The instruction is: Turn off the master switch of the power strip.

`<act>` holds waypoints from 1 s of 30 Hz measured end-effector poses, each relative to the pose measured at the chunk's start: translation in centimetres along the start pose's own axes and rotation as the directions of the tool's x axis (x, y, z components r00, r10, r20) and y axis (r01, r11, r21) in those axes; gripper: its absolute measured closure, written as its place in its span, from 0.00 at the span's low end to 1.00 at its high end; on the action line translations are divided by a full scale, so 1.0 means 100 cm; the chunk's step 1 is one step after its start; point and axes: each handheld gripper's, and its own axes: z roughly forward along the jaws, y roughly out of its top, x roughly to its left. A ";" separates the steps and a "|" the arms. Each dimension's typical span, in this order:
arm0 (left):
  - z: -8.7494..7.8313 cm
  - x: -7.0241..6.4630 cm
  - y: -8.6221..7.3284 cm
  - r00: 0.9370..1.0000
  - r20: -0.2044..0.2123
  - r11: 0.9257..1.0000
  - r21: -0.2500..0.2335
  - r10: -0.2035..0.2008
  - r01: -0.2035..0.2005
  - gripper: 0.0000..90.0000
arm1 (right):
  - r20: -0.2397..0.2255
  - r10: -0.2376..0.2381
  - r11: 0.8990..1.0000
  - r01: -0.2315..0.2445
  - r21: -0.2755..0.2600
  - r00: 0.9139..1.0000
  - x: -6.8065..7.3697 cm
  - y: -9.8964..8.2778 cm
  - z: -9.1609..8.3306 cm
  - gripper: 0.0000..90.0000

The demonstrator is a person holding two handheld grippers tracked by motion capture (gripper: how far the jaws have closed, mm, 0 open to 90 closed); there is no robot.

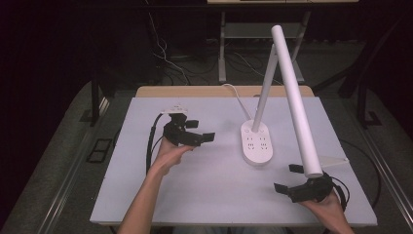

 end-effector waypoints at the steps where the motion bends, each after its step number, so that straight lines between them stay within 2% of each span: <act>1: -0.003 -0.001 -0.004 1.000 -0.007 1.000 0.003 0.006 -0.006 0.00 | 0.000 0.001 1.000 -0.001 0.000 1.000 0.000 0.000 0.000 0.00; 8: -0.023 -0.002 -0.025 0.998 -0.060 1.000 -0.003 0.006 -0.006 0.00 | 0.001 -0.001 1.000 0.001 0.000 1.000 0.000 0.000 0.000 0.00; 12: -0.033 -0.006 -0.040 0.997 -0.075 1.000 -0.017 -0.003 0.002 0.00 | 0.002 0.002 1.000 -0.002 0.000 1.000 0.000 0.000 0.000 0.00; 19: -0.049 -0.014 -0.064 0.994 -0.105 1.000 -0.019 0.005 -0.007 0.00 | 0.004 -0.002 1.000 0.002 0.000 1.000 0.001 0.000 0.000 0.00; 23: -0.056 -0.020 -0.074 0.994 -0.111 1.000 -0.004 0.018 -0.019 0.00 | 0.003 0.004 1.000 -0.004 0.000 1.000 0.001 0.000 0.000 0.00; 30: -0.067 -0.026 -0.094 0.993 -0.118 1.000 -0.012 0.008 -0.010 0.00 | 0.005 0.007 1.000 -0.007 -0.006 1.000 0.002 0.000 0.000 0.00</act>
